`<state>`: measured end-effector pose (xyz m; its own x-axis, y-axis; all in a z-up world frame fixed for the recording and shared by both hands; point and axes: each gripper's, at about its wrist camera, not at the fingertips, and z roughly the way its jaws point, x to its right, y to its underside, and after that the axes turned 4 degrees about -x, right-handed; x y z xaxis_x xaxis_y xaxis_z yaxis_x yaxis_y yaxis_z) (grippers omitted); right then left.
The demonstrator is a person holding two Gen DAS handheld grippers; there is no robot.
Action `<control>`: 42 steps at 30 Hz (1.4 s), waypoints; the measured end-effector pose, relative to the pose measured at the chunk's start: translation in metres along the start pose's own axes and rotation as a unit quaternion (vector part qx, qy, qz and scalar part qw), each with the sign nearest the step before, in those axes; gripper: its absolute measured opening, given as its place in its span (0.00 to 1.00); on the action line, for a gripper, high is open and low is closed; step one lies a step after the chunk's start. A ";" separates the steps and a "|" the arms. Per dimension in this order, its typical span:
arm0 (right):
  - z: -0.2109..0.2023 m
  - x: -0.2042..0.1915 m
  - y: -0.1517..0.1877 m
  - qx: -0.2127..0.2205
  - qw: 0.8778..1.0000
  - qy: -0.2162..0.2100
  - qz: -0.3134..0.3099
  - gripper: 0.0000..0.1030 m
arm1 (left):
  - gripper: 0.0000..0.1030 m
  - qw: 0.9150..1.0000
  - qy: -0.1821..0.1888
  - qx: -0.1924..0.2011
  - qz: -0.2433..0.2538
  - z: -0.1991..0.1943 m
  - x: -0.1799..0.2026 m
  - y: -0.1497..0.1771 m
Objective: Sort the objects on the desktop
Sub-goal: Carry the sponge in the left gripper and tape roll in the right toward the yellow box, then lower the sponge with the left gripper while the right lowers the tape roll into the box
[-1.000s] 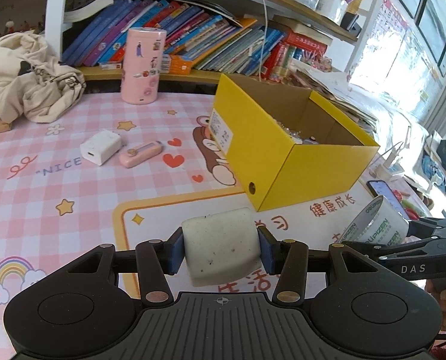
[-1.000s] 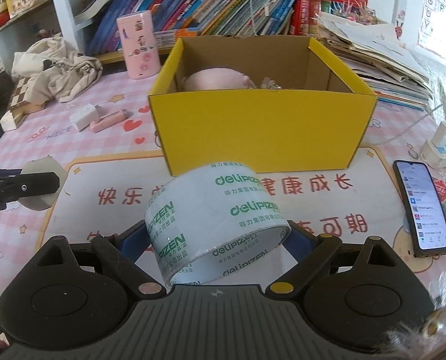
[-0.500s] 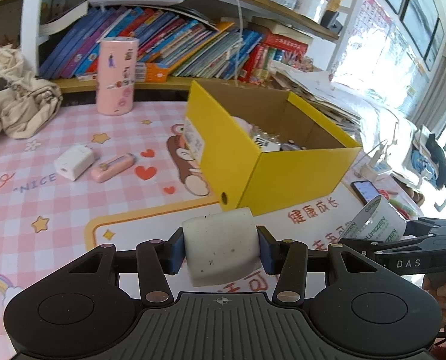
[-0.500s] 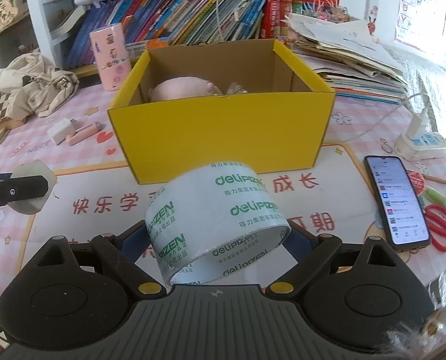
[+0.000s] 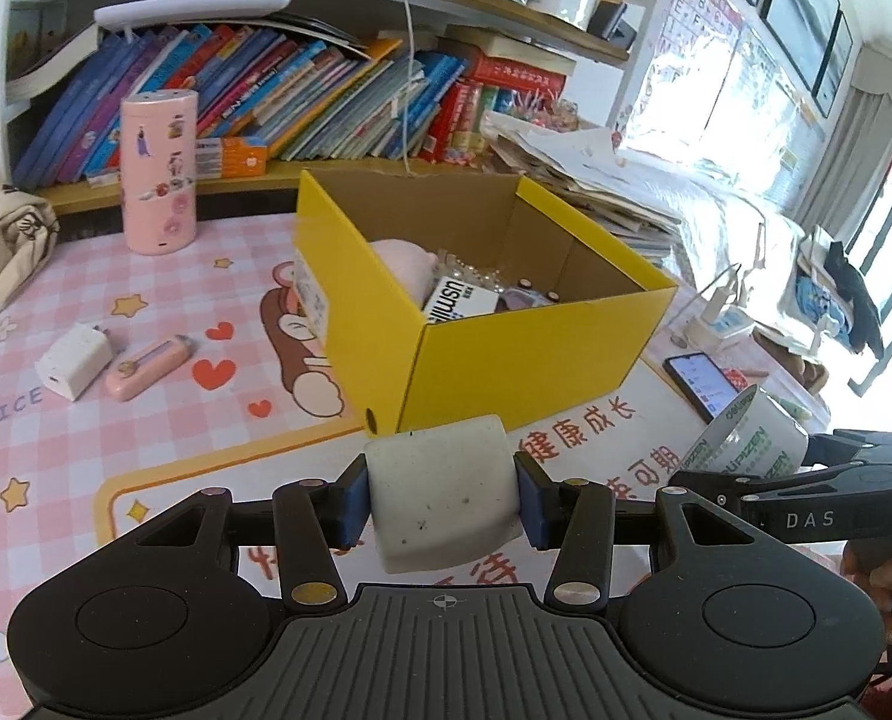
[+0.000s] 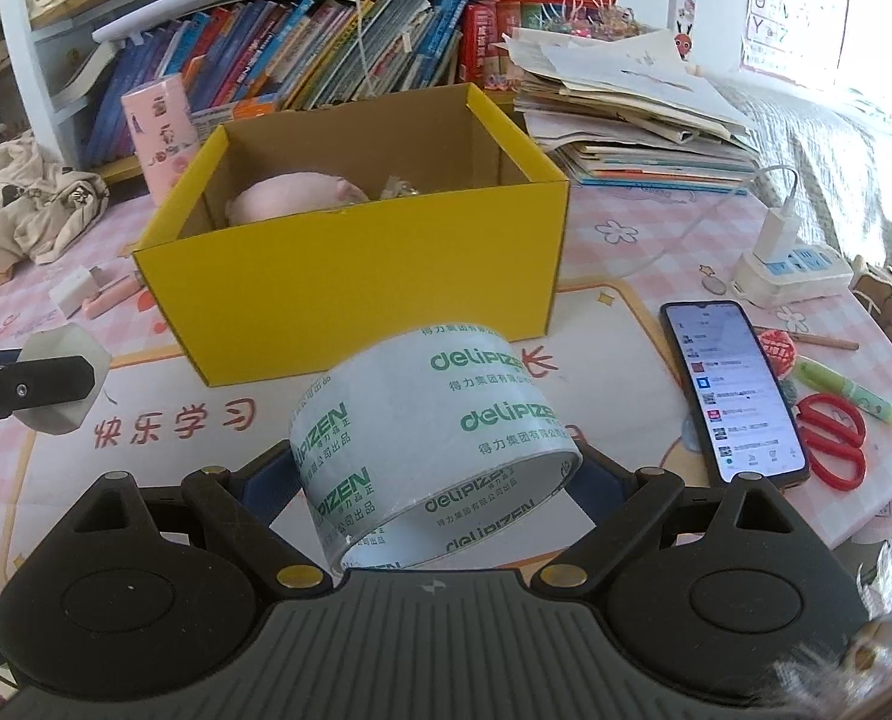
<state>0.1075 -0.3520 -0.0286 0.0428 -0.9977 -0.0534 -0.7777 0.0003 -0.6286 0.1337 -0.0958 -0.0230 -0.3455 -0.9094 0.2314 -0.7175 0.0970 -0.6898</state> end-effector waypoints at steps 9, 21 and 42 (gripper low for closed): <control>0.004 0.021 -0.009 0.003 1.000 -0.003 0.007 0.90 | 0.46 1.000 0.006 0.012 0.013 0.003 0.024 -0.011; -0.008 0.048 -0.049 0.060 0.998 -0.026 -0.013 0.90 | 0.46 0.999 -0.014 0.043 0.019 0.011 0.052 -0.039; 0.042 0.058 -0.187 0.146 0.975 -0.128 -0.108 0.90 | 0.46 0.994 -0.097 0.031 0.035 0.092 0.083 -0.098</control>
